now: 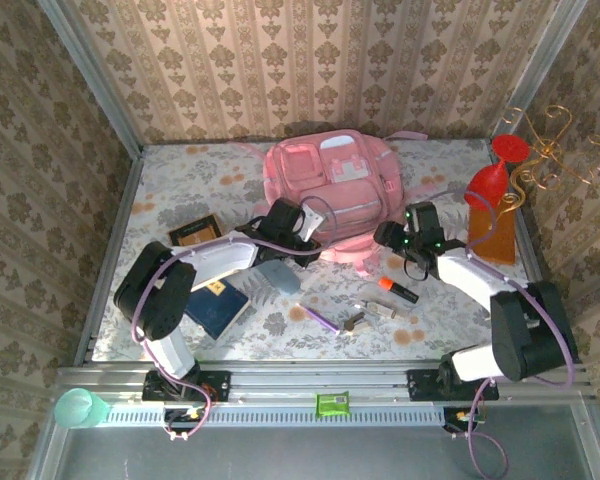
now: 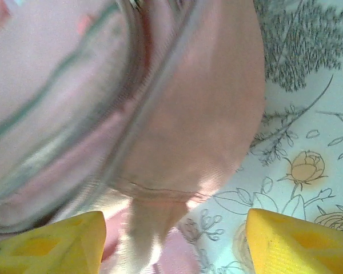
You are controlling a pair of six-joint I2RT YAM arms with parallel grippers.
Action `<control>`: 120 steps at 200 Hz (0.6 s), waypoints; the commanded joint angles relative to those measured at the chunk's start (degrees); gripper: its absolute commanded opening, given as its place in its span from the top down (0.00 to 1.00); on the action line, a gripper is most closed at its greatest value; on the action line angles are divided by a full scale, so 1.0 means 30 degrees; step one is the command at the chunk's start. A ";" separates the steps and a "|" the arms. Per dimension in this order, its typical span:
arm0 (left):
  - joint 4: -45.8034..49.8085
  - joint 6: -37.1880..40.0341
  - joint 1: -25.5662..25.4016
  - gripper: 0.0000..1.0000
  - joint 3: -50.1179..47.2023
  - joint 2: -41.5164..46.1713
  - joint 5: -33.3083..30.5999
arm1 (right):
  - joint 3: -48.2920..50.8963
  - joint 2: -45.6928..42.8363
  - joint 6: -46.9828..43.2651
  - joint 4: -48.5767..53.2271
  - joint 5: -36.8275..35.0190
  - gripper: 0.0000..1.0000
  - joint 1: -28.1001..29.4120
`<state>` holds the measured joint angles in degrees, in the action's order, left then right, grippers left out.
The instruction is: Pack the student bag
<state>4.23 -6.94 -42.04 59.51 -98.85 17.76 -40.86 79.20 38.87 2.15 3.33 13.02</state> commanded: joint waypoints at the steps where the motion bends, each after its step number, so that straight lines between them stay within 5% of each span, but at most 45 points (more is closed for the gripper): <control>1: 0.0119 -0.0614 -0.0240 1.00 -0.0428 -0.0470 -0.0412 | -0.0747 -0.0549 0.0734 0.0835 -0.0780 0.31 0.1151; 45: 0.0055 -0.0660 -0.0572 1.00 -0.0382 -0.0588 -0.0527 | -0.2347 0.1374 0.1691 0.0919 -0.2322 0.37 0.3349; 120: -0.0186 -0.0697 -0.0752 1.00 -0.0714 -0.0742 -0.0515 | -0.2976 0.4911 0.3828 0.0391 -0.2731 0.42 0.4042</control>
<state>2.96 -8.10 -43.62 58.92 -99.81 16.01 -50.48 91.46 46.30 3.20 -2.87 24.71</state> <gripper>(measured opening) 0.045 0.581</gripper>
